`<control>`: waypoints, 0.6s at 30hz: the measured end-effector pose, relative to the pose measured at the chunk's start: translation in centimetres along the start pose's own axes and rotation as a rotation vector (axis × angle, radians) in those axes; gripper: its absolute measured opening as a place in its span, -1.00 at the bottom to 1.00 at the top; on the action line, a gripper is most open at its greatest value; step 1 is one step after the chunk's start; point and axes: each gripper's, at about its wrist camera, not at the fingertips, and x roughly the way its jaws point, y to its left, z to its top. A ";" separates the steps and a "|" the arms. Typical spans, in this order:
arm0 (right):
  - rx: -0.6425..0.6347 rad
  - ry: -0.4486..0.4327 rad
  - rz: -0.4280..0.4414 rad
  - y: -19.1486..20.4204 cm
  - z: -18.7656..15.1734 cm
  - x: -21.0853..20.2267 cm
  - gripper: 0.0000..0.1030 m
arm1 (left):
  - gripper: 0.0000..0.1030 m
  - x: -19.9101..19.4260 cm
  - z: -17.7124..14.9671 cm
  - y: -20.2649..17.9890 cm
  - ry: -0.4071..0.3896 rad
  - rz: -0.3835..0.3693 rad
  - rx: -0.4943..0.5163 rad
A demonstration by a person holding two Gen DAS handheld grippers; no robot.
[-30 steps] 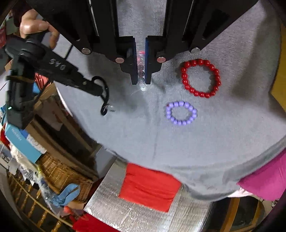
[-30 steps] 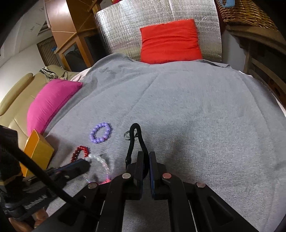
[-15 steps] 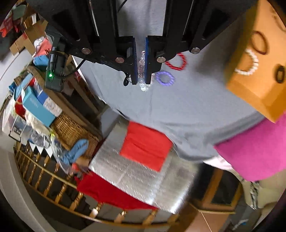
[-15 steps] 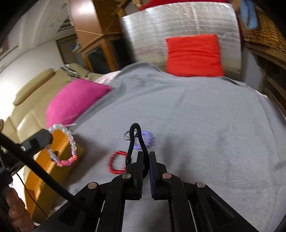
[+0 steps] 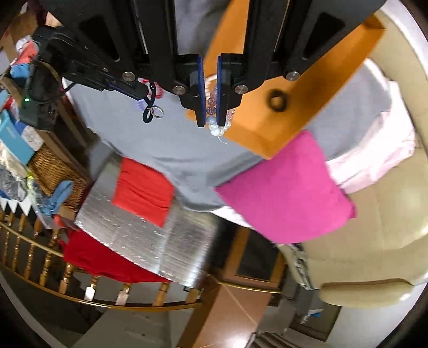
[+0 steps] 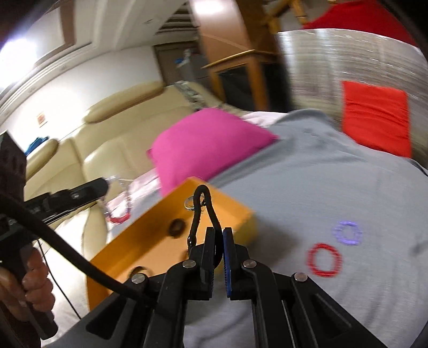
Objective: Organize jewelry
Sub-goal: 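Carry both held items into the orange box and open both tools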
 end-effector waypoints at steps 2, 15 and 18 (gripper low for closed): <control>-0.026 0.021 0.034 2.2 -0.2 1.4 -0.87 | -0.86 0.0 -0.6 1.1 0.012 0.019 -0.002; -0.113 0.195 0.084 8.3 -2.7 10.7 -0.84 | -0.86 5.1 -4.7 8.5 0.176 0.123 -0.077; -0.111 0.214 0.077 8.2 -3.0 11.6 -0.84 | -0.86 6.3 -5.4 9.8 0.200 0.135 -0.112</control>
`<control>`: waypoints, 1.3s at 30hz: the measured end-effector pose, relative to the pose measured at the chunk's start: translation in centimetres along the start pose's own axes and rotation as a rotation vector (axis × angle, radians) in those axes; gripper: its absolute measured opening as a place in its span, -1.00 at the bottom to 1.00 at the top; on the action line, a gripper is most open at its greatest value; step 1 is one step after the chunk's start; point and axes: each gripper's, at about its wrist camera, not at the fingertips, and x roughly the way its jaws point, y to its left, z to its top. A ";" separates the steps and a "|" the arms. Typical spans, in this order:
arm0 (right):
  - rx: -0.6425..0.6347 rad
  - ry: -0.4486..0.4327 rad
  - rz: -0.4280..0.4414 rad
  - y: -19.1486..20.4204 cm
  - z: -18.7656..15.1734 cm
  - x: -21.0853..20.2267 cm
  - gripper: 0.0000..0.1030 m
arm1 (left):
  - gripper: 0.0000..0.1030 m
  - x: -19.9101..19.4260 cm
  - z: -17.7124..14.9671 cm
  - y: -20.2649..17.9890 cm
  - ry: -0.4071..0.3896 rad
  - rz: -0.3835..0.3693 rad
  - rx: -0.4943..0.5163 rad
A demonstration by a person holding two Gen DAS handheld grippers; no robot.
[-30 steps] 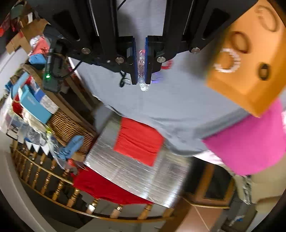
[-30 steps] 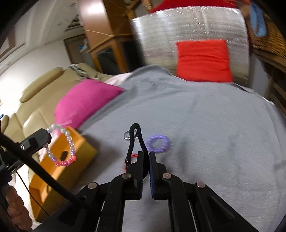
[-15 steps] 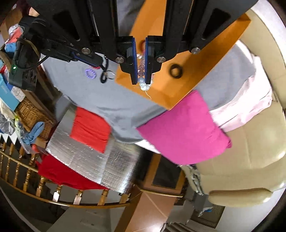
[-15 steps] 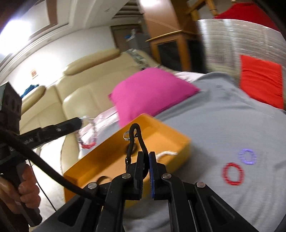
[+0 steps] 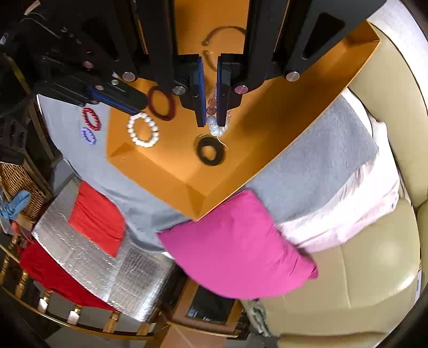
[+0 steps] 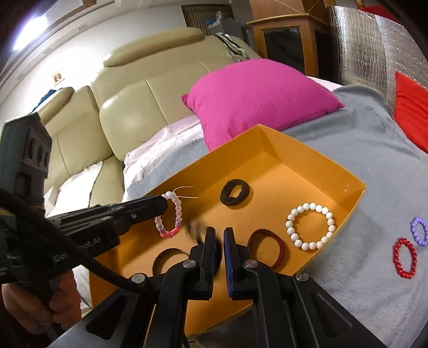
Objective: Organize jewelry
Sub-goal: 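Carry both held items into the orange box and open both tools, then move both tools back over the purple and red bracelets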
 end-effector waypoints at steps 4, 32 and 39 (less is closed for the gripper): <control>0.009 0.022 -0.008 -0.4 0.0 0.8 -0.84 | -0.86 1.4 -0.3 0.8 0.028 0.005 -0.022; 0.383 -0.119 -0.123 -15.3 -0.7 -10.2 -0.68 | 0.33 -3.7 0.0 -12.1 -0.073 -0.097 0.187; 0.544 -0.197 -0.160 -21.9 -2.5 -15.1 -0.64 | 0.35 -3.6 -1.6 -16.7 -0.060 -0.125 0.286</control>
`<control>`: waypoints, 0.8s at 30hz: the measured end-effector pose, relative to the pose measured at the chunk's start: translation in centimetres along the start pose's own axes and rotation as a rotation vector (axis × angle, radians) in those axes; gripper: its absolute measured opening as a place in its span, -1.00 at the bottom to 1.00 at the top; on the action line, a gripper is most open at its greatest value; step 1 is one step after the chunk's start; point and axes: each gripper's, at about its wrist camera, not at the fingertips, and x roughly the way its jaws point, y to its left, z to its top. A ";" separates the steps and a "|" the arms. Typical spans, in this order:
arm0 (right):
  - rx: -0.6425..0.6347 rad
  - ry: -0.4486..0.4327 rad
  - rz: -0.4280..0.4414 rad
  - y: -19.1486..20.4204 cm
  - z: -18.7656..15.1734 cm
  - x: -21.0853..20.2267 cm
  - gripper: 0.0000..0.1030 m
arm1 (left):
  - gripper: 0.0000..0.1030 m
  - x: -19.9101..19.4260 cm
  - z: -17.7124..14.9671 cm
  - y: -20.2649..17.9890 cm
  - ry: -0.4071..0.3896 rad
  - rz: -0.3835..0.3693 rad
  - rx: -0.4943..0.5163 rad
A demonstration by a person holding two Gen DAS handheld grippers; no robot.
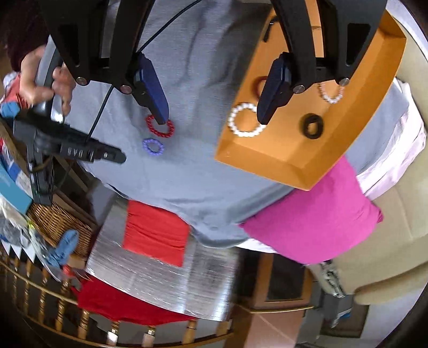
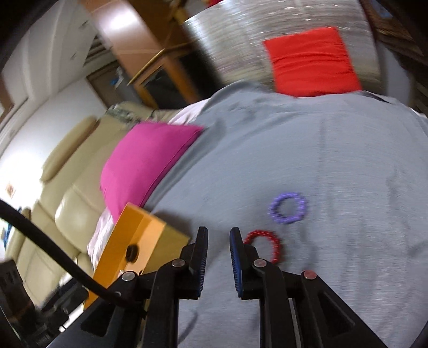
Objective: Organize jewelry
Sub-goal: 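Move both tools back over the purple and red bracelets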
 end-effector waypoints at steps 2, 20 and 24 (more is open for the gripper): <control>0.031 -0.019 -0.011 -1.4 0.4 -1.0 -0.64 | 0.36 0.4 -0.2 -1.2 0.008 0.007 0.027; 0.065 -0.031 -0.057 -6.4 0.5 -2.6 -0.63 | 0.39 4.2 -0.1 -8.5 0.036 0.069 0.175; 0.085 -0.038 -0.060 -7.4 0.7 -2.8 -0.63 | 0.39 5.4 0.1 -9.5 0.034 0.088 0.197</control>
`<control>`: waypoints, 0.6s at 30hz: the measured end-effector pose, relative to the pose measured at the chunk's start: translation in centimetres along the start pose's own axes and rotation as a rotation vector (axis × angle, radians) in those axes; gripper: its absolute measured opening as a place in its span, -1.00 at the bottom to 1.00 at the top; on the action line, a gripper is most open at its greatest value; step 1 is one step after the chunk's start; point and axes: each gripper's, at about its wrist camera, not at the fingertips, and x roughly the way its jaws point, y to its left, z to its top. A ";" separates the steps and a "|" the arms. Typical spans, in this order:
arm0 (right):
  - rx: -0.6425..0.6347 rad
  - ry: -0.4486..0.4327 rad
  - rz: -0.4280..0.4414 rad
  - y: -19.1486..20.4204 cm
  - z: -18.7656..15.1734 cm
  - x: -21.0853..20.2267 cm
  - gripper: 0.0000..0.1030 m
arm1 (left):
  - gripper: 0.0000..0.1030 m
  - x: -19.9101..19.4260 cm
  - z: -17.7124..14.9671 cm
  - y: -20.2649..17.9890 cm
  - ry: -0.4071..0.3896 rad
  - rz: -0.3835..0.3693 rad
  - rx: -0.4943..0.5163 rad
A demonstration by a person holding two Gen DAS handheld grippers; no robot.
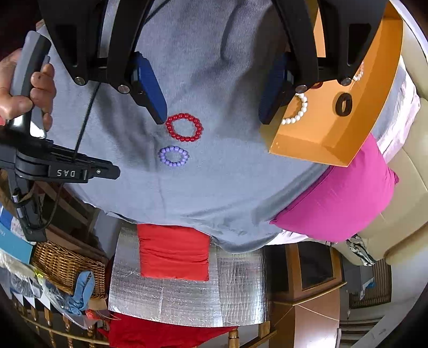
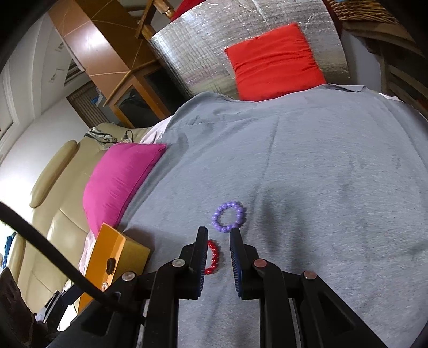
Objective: Organize jewelry
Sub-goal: 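Move both tools back over the purple and red bracelets, then grasp the purple bead bracelet with the right tool while the left tool grasps the red bead bracelet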
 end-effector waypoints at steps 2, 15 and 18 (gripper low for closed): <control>0.010 0.001 -0.003 -0.6 0.1 0.0 -0.63 | 0.39 0.6 0.2 -0.4 0.003 0.012 0.010; 0.039 0.021 -0.019 -2.9 0.6 0.8 -0.63 | 0.39 5.0 0.6 -2.5 0.037 0.060 0.047; 0.042 0.023 -0.020 -3.1 0.6 1.1 -0.63 | 0.39 6.0 0.3 -2.6 0.049 0.063 0.047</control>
